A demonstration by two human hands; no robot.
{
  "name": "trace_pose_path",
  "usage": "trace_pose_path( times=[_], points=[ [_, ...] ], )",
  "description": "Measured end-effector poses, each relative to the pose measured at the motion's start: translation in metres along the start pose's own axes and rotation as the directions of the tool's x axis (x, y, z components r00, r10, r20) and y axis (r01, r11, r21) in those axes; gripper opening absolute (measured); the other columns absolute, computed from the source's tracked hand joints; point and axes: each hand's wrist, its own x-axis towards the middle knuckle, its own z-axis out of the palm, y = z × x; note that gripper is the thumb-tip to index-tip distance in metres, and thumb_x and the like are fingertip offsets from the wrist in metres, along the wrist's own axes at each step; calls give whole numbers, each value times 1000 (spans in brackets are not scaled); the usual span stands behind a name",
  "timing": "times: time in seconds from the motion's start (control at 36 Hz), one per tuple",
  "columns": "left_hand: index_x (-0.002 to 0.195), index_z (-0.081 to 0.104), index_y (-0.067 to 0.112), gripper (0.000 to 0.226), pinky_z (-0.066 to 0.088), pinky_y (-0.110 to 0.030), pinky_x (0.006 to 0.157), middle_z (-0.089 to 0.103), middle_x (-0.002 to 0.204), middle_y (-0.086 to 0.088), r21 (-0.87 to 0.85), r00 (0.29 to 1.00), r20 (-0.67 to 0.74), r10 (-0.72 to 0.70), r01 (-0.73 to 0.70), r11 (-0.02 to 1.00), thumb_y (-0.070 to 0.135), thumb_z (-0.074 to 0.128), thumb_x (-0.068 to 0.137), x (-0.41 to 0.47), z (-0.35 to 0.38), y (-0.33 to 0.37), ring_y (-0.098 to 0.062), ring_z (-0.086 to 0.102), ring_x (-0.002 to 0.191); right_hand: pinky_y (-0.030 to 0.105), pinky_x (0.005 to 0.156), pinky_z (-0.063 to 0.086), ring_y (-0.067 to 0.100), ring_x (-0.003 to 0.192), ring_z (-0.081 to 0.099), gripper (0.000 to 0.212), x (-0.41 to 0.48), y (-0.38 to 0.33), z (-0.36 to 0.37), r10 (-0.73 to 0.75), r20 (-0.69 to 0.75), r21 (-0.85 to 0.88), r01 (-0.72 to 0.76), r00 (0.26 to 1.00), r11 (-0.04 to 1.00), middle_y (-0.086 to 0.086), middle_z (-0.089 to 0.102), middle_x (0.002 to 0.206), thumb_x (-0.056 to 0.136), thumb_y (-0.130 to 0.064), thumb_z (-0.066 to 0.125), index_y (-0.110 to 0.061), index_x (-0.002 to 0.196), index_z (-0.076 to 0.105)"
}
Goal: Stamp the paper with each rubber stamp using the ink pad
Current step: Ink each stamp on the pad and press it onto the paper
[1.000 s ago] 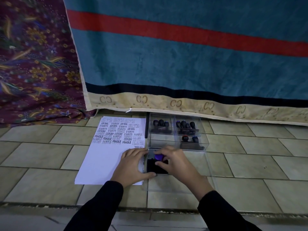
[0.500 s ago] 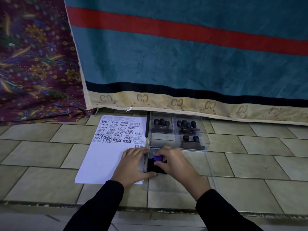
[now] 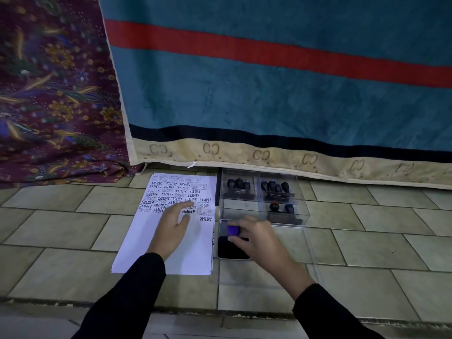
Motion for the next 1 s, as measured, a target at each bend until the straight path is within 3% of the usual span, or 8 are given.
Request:
trace_pose_path(
  times=[0.06, 0.11, 0.19, 0.56, 0.86, 1.0],
  points=[
    [124, 56, 25, 33, 30, -37, 110, 52, 136, 4, 271, 993, -57, 108, -88, 959, 11, 47, 96, 4, -2, -10, -18, 40, 132, 28, 86, 55, 18, 89, 66, 31, 13, -5, 0, -33, -47, 5, 33, 998, 999, 9, 67, 101, 78, -10, 72, -11, 109, 68],
    [129, 53, 23, 34, 18, -44, 116, 45, 145, 2, 483, 991, -54, 126, -84, 872, 15, 45, 97, 6, 0, -17, -22, 30, 140, 31, 87, 55, 20, 91, 65, 32, 29, -11, 4, -54, -53, 2, 55, 997, 999, 12, 67, 101, 78, -11, 72, -8, 110, 67],
    [134, 48, 23, 37, 3, -46, 117, 32, 153, 5, 574, 996, -50, 76, -34, 818, 19, 41, 98, 3, 7, -26, -18, 15, 146, 36, 85, 55, 25, 86, 65, 32, 49, -17, 14, -56, -21, -21, 55, 998, 998, 15, 65, 102, 80, -12, 71, -5, 111, 66],
    [137, 45, 22, 41, 5, -46, 117, 36, 152, 2, 587, 995, -79, 53, 3, 810, 21, 40, 96, 3, 11, -33, -16, 21, 144, 35, 91, 49, 30, 100, 62, 33, 83, -20, 37, -18, 149, -172, 44, 989, 984, 19, 67, 108, 83, -14, 67, -6, 115, 64],
    [146, 32, 17, 50, 5, -46, 119, 37, 151, -3, 579, 996, -82, 46, 10, 815, 21, 40, 97, 3, 11, -30, -17, 20, 144, 34, 92, 50, 30, 101, 61, 34, 83, -17, 41, 7, 150, -174, 20, 989, 985, 18, 65, 112, 83, -13, 67, -7, 116, 64],
    [146, 32, 15, 59, 5, -46, 118, 38, 150, -5, 587, 996, -84, 36, 20, 810, 32, 26, 89, 2, 11, -29, -18, 21, 144, 34, 91, 52, 26, 100, 62, 32, 80, -16, 41, 6, 157, -173, 22, 988, 985, 16, 66, 111, 82, -11, 68, -5, 113, 65]
  ],
)
